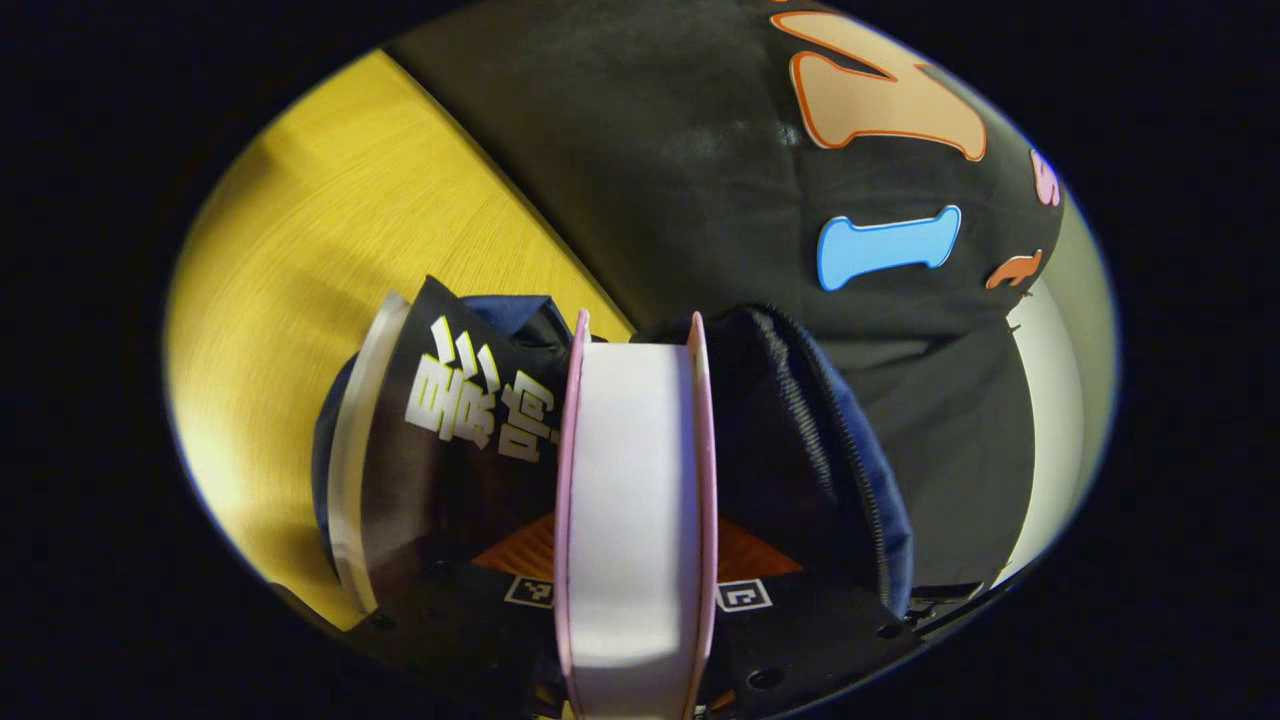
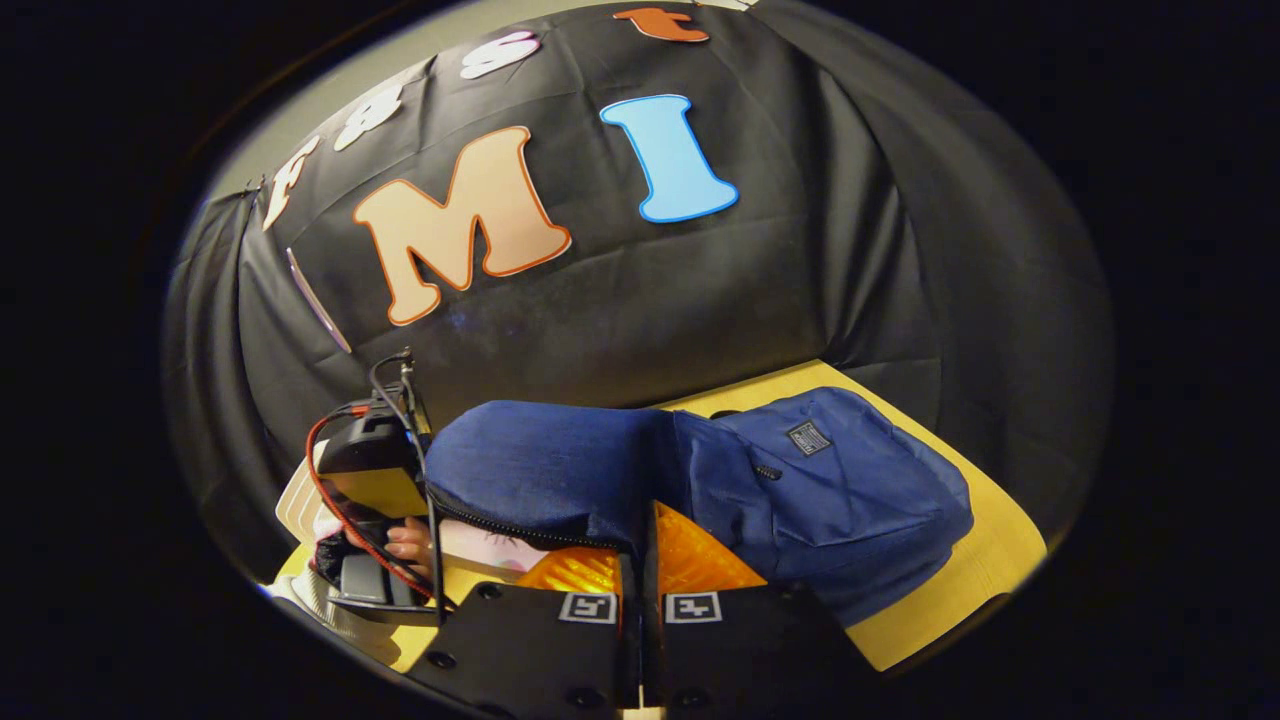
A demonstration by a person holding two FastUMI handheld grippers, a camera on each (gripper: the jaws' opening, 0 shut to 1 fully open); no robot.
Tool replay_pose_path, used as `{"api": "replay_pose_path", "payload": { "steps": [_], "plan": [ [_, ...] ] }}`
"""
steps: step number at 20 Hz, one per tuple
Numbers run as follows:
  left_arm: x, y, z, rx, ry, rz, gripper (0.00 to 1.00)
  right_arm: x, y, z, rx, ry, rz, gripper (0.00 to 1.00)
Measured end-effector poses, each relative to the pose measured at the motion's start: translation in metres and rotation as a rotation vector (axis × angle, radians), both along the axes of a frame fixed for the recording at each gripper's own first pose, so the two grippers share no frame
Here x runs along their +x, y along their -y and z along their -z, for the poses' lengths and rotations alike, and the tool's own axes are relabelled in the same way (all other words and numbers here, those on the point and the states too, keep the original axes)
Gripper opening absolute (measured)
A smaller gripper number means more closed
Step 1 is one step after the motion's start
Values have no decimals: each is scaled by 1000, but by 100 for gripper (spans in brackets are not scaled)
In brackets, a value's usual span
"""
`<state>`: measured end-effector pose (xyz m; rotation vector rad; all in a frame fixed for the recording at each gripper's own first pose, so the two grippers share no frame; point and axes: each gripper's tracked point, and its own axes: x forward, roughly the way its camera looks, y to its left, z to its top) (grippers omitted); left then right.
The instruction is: Open the schoolbag, grab two books from the bookshelf and put them into the schoolbag.
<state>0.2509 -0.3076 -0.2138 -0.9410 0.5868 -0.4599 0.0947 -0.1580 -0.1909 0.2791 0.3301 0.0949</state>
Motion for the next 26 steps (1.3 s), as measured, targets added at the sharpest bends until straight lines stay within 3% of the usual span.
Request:
{"api": "replay_pose_path", "payload": {
  "steps": [6, 7, 10, 11, 12, 13, 14, 16, 17, 18, 19, 21, 23, 26],
  "plan": [
    [2, 12, 9, 14, -22, 14, 43, -3, -2, 7, 16, -7, -4, 5],
    [3, 12, 9, 12, -23, 14, 39, -5, -2, 7, 32, -9, 2, 5],
    [2, 11, 8, 26, -41, 13, 39, -5, 0, 8, 48, -10, 13, 4],
    [2, 11, 8, 49, -47, 6, 43, -7, 1, 7, 46, -8, 16, 4],
    [0, 9, 9, 76, -51, 7, 39, -8, 3, 7, 47, -7, 20, 4],
    [-3, 5, 9, 100, -55, 8, 60, -8, 4, 6, 50, -6, 26, 4],
    [-5, 0, 6, 125, -58, -1, 46, -8, 6, 4, 53, -4, 31, 4],
    [-13, -14, 0, 173, -52, -25, 51, -8, 7, 2, 55, 1, 39, 4],
    [-18, -22, -4, 183, -48, -38, 63, -9, 7, 3, 56, 1, 40, 3],
    [-24, -29, -8, 198, -51, -53, 65, -9, 8, 2, 58, 2, 42, 4],
    [-30, -38, -12, 213, -51, -68, 77, -10, 9, 1, 59, 2, 43, 3],
    [-40, -52, -19, 240, -43, -93, 75, -9, 7, 2, 55, -1, 45, 3],
    [-52, -64, -30, 278, -28, -113, 91, -9, 6, 2, 54, -3, 46, 4],
    [-71, -78, -51, 377, 9, -122, 92, -9, 6, 2, 45, -7, 56, 3]
  ]
}}
